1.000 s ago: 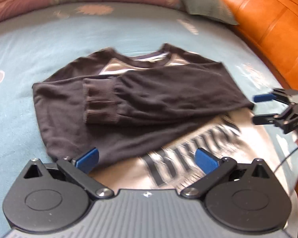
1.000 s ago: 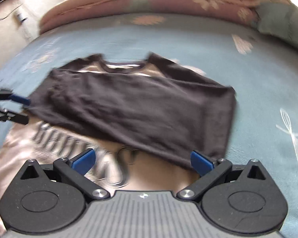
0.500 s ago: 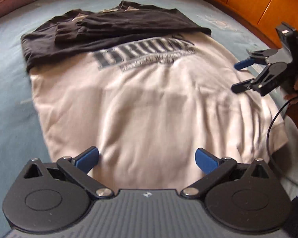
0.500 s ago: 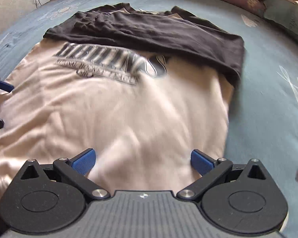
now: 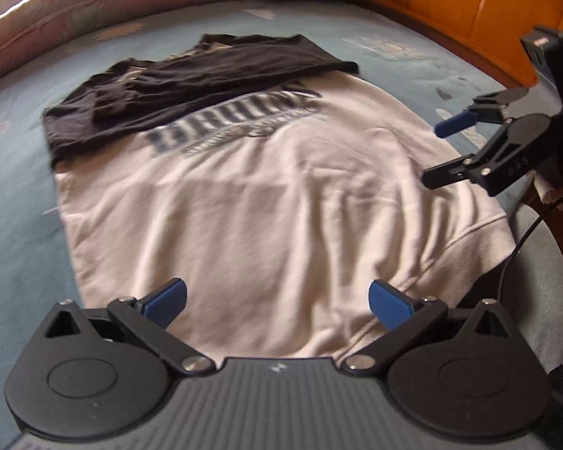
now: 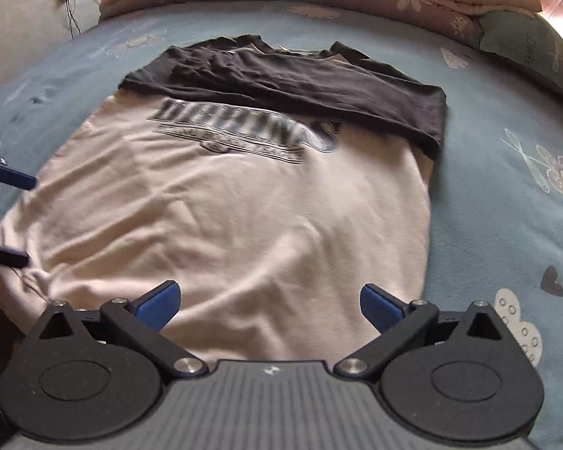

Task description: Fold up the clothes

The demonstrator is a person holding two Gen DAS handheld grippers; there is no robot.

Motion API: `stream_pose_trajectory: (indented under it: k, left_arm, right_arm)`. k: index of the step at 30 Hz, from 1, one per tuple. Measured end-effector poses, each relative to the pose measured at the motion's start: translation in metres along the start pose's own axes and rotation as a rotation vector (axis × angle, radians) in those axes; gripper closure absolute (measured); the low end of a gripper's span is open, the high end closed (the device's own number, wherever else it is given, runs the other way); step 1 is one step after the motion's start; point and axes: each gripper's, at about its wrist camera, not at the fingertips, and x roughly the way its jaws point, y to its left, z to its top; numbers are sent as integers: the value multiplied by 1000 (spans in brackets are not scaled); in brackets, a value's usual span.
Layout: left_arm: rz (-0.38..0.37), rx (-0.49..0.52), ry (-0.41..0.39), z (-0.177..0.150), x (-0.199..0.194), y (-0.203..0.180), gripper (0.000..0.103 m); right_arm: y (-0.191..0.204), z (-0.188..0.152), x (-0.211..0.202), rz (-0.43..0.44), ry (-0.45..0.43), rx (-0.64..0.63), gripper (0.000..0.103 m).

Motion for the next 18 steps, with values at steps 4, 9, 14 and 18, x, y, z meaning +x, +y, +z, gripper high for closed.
stream_pose_trajectory:
  k: [4,9,14,18]
  left_arm:
    - [25,-8,35,-6,22,-7,1]
    - [24,-36,40,-22,25,-1,1]
    - [30,-52,54,-39,14,5,1]
    - [45,-28,56,-56,3,6,1]
  right_arm:
    - [13,-5,4,11,-8,30,0]
    - [18,-12,18,30,27,66,0]
    - [24,-22,27,-18,45,36,0]
    - [24,-36,21,-56,48,28,0]
